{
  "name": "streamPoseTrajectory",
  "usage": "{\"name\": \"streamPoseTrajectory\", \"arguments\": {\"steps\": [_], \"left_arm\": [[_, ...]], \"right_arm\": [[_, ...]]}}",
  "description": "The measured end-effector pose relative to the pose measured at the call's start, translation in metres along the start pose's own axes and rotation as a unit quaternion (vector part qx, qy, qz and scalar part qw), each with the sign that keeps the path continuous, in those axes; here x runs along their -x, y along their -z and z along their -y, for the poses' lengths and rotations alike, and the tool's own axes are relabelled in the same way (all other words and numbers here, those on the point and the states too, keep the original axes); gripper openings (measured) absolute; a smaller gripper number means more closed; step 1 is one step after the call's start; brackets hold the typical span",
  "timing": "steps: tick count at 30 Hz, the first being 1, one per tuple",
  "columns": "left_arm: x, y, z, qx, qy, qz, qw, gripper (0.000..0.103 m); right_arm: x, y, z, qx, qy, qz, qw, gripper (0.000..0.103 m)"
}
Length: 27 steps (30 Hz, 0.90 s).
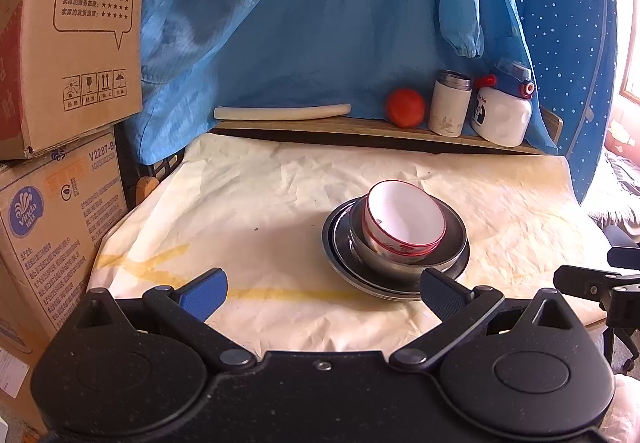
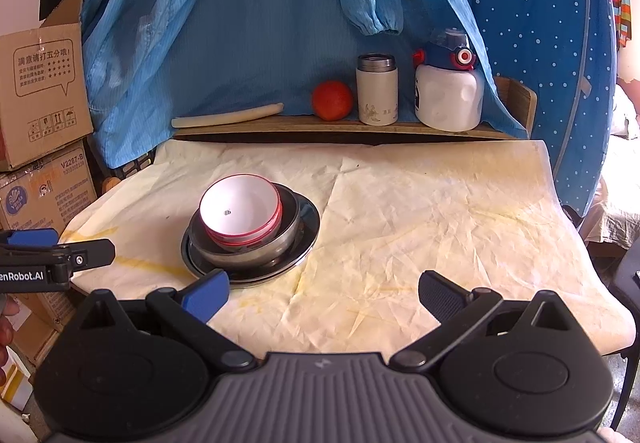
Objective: Organize plates and bowls
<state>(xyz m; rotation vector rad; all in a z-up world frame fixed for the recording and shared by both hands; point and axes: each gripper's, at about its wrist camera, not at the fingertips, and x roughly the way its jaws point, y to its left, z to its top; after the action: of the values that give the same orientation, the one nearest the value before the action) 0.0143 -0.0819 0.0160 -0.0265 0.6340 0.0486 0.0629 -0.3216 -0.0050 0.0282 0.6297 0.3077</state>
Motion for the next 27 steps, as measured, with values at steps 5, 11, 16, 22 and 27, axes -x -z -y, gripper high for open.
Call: {"name": "streamPoseTrajectory", "arguments": {"steps": [5,11,16,22,27], "left_arm": [[-0.0006,-0.0002,-0.001,0.001,-0.001,0.0,1.0,0.102],[-0.002,0.0003,-0.0038,0.0,-0.001,-0.003,1.0,0.102],[-0.002,0.001,-0.0029,-0.001,0.0,-0.004,1.0,0.102],[-0.002,0.0005,-0.0025,0.0,0.0,-0.003,1.0,0.102],[-0.0009,0.0014,-0.0028,0.001,-0.001,-0.003,1.0,0.102]], "right_arm": [[-0.0014,-0.0008,-0.002,0.0,0.001,-0.003,1.0,0.103],[-0.003,-0.0007,-0.0019,-0.001,0.003,-0.01,1.0,0.103],[-0.0036,0.0001,-0.0023,-0.001,0.003,-0.014,1.0,0.103],[-0.0039,0.0009,-0.0032,-0.001,0.003,-0.015,1.0,0.103],[-0.0036,0.0011,-0.0038,-0.002,0.004,-0.015,1.0,0.103]]}}
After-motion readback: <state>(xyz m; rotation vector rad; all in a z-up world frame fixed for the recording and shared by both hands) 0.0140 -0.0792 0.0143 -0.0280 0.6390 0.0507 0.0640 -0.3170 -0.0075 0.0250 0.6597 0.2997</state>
